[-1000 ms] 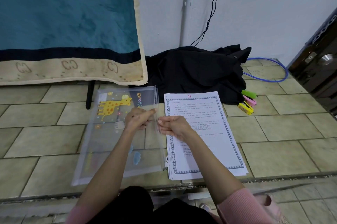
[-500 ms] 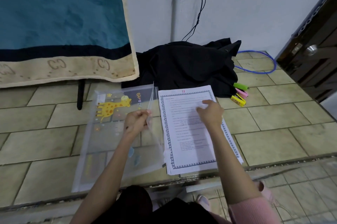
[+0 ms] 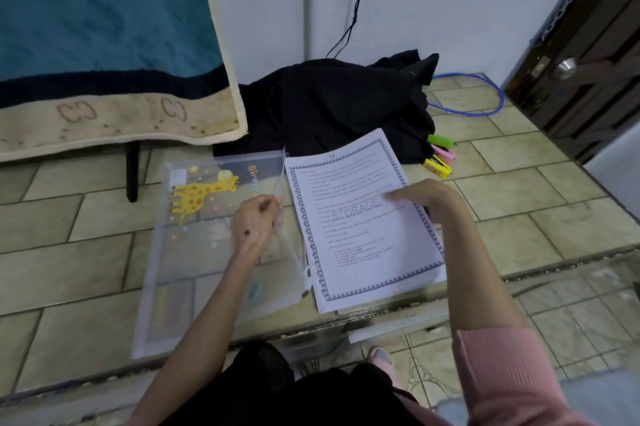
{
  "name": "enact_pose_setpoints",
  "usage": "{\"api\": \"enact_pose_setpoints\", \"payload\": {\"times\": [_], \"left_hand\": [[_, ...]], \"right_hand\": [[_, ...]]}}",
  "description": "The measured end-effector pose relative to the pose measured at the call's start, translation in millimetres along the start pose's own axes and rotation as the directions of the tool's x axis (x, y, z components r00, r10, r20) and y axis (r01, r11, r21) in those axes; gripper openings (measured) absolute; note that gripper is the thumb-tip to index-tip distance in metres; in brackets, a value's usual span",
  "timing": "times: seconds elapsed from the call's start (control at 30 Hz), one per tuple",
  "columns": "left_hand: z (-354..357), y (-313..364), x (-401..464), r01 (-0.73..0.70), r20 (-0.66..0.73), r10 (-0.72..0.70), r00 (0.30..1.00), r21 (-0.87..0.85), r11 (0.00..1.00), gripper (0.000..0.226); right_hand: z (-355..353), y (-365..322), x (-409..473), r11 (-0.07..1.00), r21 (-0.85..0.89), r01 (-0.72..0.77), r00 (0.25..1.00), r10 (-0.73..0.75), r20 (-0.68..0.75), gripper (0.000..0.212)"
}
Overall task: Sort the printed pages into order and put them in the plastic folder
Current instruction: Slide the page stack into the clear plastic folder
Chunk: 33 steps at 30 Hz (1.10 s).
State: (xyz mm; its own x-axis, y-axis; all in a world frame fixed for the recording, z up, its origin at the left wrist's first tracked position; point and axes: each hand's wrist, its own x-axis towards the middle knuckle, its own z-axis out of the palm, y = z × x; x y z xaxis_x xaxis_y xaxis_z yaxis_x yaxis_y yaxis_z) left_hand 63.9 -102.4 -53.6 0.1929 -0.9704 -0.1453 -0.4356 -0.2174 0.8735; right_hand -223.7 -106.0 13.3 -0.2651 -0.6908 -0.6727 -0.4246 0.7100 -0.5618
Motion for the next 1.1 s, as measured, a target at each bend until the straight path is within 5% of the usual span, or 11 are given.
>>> {"api": "enact_pose_setpoints", "payload": {"times": [0.13,0.3,0.43,0.57,0.67,0.83,1.1], "left_hand": [[-0.1,8.5,0.5,-0.033,0.012,0.032,0.999,0.081,0.996,0.019],[-1.1,14.0,1.1,-0.085,0.039,0.079,0.996,0.205,0.975,0.02],[0.4,17.5,-1.1,-0.018,-0.012,0.021,1.0,0.259,0.966,0.021],[4.5,22.1,-10.1,0.038,-0.053,-0.025,0.998,0.239,0.97,0.022],[7.3,27.5,-17.3,0.069,-0.122,-0.042,0.992,0.232,0.97,0.023],[14.2,36.4,-29.8,0.112,-0.224,-0.046,0.974,0.292,0.95,0.025],[20.3,48.6,-47.9,0.083,-0.22,0.017,0.975,0.435,0.897,0.024]], "right_hand": [[-4.5,15.5,1.7,0.996,0.076,0.044,0.97,-0.061,0.235,0.043],[-14.0,33.0,10.8,0.973,0.119,0.197,0.957,-0.217,0.191,0.031],[-36.4,38.1,22.5,0.971,0.147,0.19,0.928,-0.226,0.295,0.047],[-39.0,39.7,26.2,0.981,-0.003,0.191,0.843,-0.163,0.512,0.088],[-44.7,37.6,33.2,0.971,-0.093,0.221,0.806,-0.128,0.578,0.096],[-57.6,19.2,30.5,0.95,-0.174,0.259,0.814,-0.117,0.57,0.049],[-37.9,4.4,33.0,0.95,-0.011,0.312,0.8,-0.256,0.543,0.021]]}}
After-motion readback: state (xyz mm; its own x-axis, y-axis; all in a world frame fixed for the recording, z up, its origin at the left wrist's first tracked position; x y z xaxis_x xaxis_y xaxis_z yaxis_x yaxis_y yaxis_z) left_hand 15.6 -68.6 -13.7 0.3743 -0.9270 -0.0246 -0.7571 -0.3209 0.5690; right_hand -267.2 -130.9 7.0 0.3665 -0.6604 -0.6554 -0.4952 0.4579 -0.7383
